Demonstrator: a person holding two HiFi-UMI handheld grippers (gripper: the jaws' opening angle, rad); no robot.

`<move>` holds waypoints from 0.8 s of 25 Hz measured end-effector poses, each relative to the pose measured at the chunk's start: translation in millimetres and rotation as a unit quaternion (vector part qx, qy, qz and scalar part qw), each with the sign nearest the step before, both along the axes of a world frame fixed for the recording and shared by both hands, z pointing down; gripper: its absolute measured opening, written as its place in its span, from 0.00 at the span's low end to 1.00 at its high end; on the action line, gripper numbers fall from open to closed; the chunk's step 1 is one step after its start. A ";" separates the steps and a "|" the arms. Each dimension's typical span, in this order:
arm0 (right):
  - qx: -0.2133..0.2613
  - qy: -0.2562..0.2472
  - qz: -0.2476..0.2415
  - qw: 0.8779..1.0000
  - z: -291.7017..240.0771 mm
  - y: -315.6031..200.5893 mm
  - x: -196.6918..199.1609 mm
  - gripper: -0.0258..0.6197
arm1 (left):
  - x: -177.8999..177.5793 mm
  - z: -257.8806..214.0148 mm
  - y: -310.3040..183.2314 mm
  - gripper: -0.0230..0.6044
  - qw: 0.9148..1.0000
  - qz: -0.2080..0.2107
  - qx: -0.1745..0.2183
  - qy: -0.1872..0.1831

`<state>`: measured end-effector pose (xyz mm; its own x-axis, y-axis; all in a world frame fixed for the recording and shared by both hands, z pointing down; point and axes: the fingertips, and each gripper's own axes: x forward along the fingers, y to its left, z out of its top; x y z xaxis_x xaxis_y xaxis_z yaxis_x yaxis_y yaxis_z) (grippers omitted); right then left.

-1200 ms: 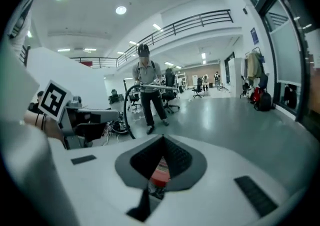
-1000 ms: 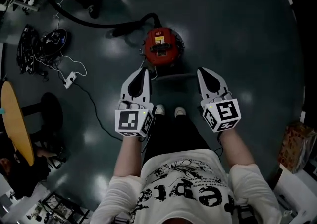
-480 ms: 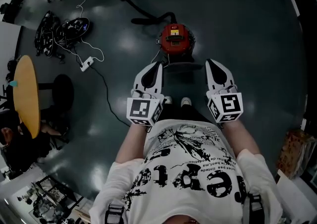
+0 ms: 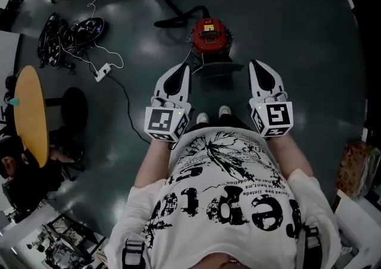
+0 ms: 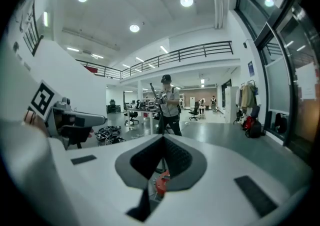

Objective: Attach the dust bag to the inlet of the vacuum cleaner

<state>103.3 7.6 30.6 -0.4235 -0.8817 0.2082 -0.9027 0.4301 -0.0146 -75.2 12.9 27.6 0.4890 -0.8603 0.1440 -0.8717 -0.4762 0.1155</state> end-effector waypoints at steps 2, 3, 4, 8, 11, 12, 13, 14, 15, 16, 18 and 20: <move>-0.001 0.006 0.009 1.000 -1.5 0.9 -2.7 0.04 | -1.5 -0.2 -0.6 0.04 1.000 0.010 -0.001 0.000; -0.002 0.007 0.011 1.000 -2.9 1.9 -4.3 0.04 | -2.3 -2.3 -0.5 0.04 1.000 0.014 0.001 0.000; -0.003 0.007 0.014 1.000 -4.2 2.8 -5.5 0.04 | -3.1 -5.1 -0.4 0.04 1.000 0.018 0.003 0.001; -0.010 -0.002 0.026 1.000 -0.5 7.1 -8.3 0.04 | -7.4 -7.5 0.9 0.04 1.000 0.028 0.011 0.004; -0.011 -0.004 0.027 1.000 2.1 7.1 -11.9 0.04 | -11.3 -4.7 -0.4 0.04 0.999 0.031 0.012 0.005; -0.011 -0.005 0.027 1.000 1.6 6.7 -13.8 0.04 | -12.3 -4.6 -0.3 0.04 0.999 0.032 0.013 0.004; -0.012 -0.006 0.026 1.000 1.0 6.8 -15.9 0.04 | -13.3 -4.6 0.6 0.04 0.999 0.033 0.013 0.002; -0.012 -0.006 0.027 1.000 0.3 7.4 -17.9 0.04 | -14.1 -4.4 2.1 0.04 0.999 0.034 0.013 -0.001; -0.012 -0.004 0.027 1.000 -0.4 8.2 -19.4 0.04 | -14.5 -4.0 3.5 0.04 0.999 0.036 0.013 -0.003; -0.010 -0.001 0.028 1.000 -0.7 9.0 -20.2 0.04 | -14.4 -3.5 4.3 0.04 0.999 0.038 0.011 -0.003; -0.009 0.005 0.031 0.999 1.2 9.9 -20.1 0.04 | -13.5 -2.0 4.4 0.04 0.999 0.039 0.009 -0.002; -0.012 0.004 0.033 0.999 5.2 10.9 -19.1 0.04 | -13.5 -0.2 3.4 0.04 0.999 0.037 0.009 -0.004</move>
<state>84.2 18.6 35.8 -0.3632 -0.9020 0.2333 -0.9290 0.3696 -0.0175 -88.7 16.3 27.4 0.5499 -0.8247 0.1319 -0.8351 -0.5409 0.0998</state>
